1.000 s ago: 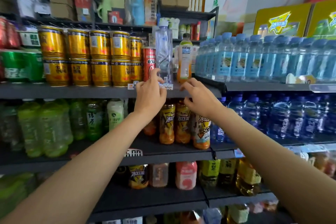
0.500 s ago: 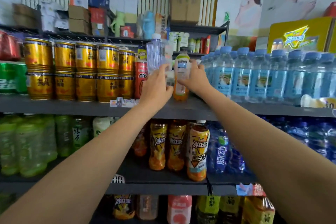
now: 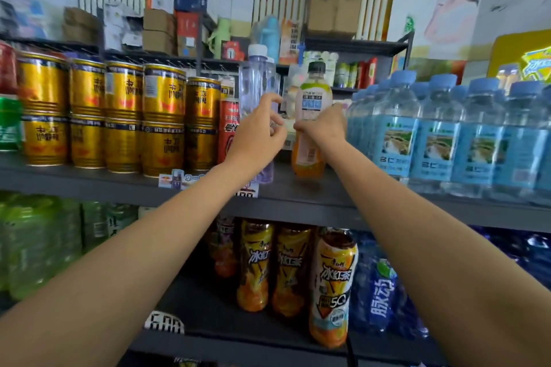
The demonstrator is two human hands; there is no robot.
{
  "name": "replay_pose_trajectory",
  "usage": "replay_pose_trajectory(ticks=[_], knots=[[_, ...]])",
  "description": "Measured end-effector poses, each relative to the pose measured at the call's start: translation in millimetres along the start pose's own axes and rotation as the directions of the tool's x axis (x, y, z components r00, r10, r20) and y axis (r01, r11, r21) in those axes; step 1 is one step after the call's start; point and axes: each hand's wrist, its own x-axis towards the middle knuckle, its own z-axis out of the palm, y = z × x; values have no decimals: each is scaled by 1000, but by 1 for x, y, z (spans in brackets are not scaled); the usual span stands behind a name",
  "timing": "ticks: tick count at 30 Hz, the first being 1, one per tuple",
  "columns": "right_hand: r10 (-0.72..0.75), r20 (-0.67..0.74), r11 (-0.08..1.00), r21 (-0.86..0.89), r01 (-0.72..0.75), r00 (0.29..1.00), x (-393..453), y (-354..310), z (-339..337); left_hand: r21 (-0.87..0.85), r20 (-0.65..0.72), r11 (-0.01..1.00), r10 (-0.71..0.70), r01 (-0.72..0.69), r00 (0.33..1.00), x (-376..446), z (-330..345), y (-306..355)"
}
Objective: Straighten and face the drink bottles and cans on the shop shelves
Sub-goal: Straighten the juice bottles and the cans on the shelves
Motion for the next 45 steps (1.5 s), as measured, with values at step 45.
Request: replay_pose_trajectory(ticks=[45], knots=[[-278, 868, 948, 318, -31, 411, -536, -354, 723, 277, 145, 615, -786, 738, 601, -318, -719, -539]])
